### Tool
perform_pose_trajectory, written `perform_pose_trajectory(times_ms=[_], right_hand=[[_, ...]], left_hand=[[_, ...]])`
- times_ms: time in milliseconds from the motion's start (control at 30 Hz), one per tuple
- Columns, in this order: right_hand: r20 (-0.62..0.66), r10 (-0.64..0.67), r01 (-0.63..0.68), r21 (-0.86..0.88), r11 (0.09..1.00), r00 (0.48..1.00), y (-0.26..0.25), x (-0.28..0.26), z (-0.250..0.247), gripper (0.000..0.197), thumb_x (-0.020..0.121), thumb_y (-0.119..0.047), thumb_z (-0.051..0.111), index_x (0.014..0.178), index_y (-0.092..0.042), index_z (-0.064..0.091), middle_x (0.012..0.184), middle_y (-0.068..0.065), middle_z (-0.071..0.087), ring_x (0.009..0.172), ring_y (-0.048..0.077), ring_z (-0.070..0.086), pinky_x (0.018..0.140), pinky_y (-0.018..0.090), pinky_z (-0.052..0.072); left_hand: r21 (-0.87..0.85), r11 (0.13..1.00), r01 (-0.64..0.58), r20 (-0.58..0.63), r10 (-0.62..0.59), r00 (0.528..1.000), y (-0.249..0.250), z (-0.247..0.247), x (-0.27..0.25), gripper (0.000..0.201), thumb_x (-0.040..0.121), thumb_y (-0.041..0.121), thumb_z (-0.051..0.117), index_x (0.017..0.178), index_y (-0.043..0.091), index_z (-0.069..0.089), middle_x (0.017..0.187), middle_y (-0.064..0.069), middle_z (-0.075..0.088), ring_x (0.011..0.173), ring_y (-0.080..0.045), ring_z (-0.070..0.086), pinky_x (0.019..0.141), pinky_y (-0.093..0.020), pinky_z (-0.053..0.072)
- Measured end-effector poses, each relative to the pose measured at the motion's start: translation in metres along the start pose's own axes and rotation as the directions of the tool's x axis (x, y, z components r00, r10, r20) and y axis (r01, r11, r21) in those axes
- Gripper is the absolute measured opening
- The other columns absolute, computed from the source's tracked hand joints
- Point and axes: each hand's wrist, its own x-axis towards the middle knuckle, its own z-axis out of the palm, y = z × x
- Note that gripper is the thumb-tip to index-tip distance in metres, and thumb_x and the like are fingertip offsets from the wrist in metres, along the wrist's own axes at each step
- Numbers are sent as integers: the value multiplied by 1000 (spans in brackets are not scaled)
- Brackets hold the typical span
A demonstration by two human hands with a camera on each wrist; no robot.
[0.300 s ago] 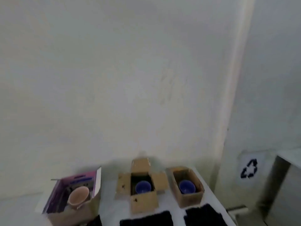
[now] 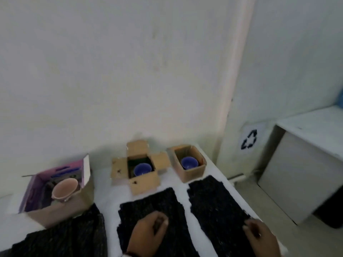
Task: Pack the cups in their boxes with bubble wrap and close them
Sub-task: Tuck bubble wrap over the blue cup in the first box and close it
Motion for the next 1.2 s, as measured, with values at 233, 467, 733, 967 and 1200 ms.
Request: perform_pose_trajectory(times_ms=[233,467,733,967,1200], right_hand=[[362,-13,193,-467,863,932,-3,13,24,80,71,-75,53,141,-40,37,148,-7,37,134,24,36,108,45,35],[326,-93,262,-526,809,941,-9,43,32,29,81,-56,62,107,-44,59,123,-16,52,117,15,43,96,36,32],[137,-231,232,12,973,963,-11,92,22,24,96,-41,52,89,-21,64,82,-3,67,81,20,62,72,37,49],[206,-168,134,165,977,964,-12,131,10,20,95,-30,58,89,-12,63,78,4,67,75,18,62,67,26,46],[202,-121,64,266,962,972,-14,148,7,14,98,-26,53,104,-17,60,96,-1,67,91,17,62,78,28,47]], left_hand=[[159,977,-145,348,82,934,17,66,41,12,90,40,55,95,32,62,88,15,64,81,-2,58,78,-24,51],[162,977,-137,331,76,940,22,101,77,12,89,41,55,94,33,62,89,17,63,82,0,58,80,-29,51],[185,970,-155,212,115,971,30,147,98,23,87,45,57,104,30,60,101,12,54,94,-7,53,85,-34,49],[533,828,-173,295,9,955,43,191,105,84,66,74,61,137,40,33,131,7,35,118,-18,36,101,-36,36],[216,927,-308,38,307,951,46,189,105,15,79,38,64,81,27,54,90,10,55,84,-13,48,73,-35,46]])
